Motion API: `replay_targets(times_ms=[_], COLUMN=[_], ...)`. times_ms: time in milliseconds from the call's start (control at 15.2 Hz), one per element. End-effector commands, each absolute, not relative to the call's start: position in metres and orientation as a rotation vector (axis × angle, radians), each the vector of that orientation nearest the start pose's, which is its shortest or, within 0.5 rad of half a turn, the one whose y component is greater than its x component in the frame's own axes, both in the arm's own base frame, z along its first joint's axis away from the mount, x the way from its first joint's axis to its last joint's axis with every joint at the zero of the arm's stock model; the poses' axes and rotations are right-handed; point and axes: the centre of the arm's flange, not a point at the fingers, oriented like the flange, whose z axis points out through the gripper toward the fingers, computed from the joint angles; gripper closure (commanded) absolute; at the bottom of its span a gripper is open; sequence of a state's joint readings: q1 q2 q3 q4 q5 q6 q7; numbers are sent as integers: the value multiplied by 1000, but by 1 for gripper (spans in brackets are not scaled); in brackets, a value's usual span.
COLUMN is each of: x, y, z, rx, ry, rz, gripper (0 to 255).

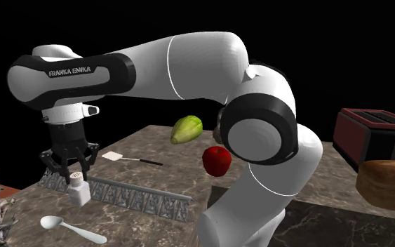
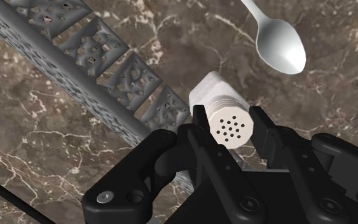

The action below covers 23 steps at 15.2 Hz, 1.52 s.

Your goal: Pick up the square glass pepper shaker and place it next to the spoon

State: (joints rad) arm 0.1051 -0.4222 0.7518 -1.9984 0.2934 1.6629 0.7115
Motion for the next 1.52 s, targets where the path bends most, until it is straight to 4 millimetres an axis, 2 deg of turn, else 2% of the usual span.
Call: replay_targets(times_ms=[0, 264, 330, 660, 924, 1452], x=[242, 242, 242, 242, 243, 243], y=[400, 400, 400, 400, 401, 401], z=[575, 575, 575, 575, 625, 625], rx=[-3143, -3143, -3143, -3143, -3143, -3143], ry=[-107, -107, -107, -107, -107, -107], rz=[24, 25, 25, 25, 24, 24], gripper=[255, 255, 0, 0, 0, 0])
